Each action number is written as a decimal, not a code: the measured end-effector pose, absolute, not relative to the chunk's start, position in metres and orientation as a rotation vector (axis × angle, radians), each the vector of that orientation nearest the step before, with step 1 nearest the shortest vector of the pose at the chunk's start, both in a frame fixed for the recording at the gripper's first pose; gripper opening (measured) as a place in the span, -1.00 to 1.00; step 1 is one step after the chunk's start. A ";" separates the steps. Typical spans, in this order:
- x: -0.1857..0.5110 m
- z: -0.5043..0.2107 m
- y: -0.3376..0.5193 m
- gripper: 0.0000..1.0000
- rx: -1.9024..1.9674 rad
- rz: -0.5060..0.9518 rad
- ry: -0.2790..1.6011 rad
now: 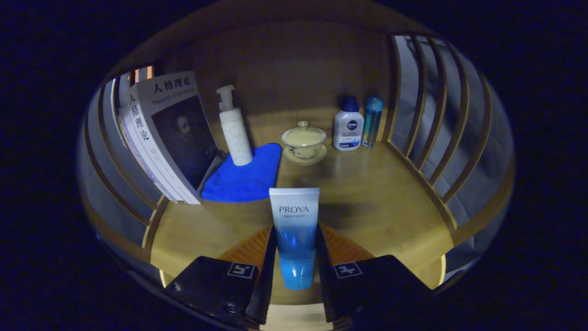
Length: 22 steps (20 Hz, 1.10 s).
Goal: Pull open the drawer, take out the items inside it, and place them on the countertop above the cabinet.
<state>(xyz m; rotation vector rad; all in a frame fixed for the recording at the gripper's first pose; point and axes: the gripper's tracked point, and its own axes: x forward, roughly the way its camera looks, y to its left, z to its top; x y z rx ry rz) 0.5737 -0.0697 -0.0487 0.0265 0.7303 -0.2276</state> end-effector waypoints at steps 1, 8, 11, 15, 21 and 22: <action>0.578 -0.053 -0.071 -0.01 0.033 -0.229 0.730; 0.578 -0.060 -0.068 0.12 0.058 -0.238 0.725; 0.572 -0.045 -0.065 0.18 0.036 -0.222 0.671; 0.542 -0.032 -0.050 0.22 0.037 -0.154 0.619; 0.473 -0.010 -0.028 0.64 -0.012 -0.089 0.523; 0.460 -0.007 -0.021 0.64 -0.019 -0.070 0.499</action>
